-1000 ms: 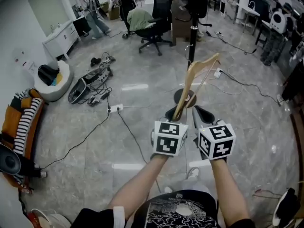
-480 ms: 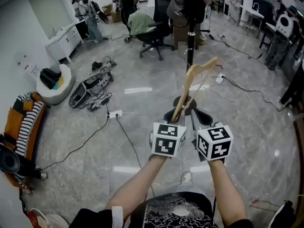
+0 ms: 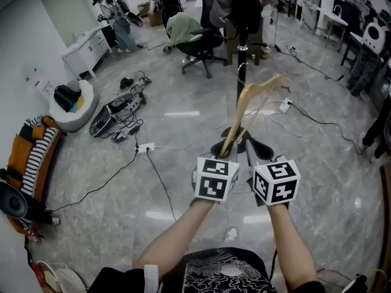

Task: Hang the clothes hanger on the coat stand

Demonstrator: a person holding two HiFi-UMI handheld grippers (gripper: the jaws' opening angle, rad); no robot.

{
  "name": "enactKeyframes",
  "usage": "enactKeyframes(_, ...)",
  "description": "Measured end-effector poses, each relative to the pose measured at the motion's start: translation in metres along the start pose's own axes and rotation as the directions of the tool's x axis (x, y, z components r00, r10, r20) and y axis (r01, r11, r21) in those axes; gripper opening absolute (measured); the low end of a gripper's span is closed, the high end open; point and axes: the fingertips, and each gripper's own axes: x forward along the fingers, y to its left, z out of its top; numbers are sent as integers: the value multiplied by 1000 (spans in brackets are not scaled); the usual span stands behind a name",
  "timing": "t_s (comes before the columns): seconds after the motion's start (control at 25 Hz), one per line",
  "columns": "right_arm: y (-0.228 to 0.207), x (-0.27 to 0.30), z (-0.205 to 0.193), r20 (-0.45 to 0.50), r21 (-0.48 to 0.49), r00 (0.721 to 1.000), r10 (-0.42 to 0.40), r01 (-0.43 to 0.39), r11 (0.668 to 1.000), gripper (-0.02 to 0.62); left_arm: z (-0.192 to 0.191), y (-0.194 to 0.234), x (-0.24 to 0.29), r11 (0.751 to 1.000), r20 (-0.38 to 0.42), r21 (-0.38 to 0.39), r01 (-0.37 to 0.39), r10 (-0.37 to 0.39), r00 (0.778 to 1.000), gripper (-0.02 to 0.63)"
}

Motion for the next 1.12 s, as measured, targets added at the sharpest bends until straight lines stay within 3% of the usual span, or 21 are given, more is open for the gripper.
enactKeyframes(0.64,-76,8,11,-4,-7,1000,31,-31,999,0,14,-30,65,1000,-31,-2,-21,21,999,51)
enactKeyframes(1.12,-105,29,15,-5,0,1000,-6,6,1000,0,25,-28,102,1000,-30,11,21,-21,999,51)
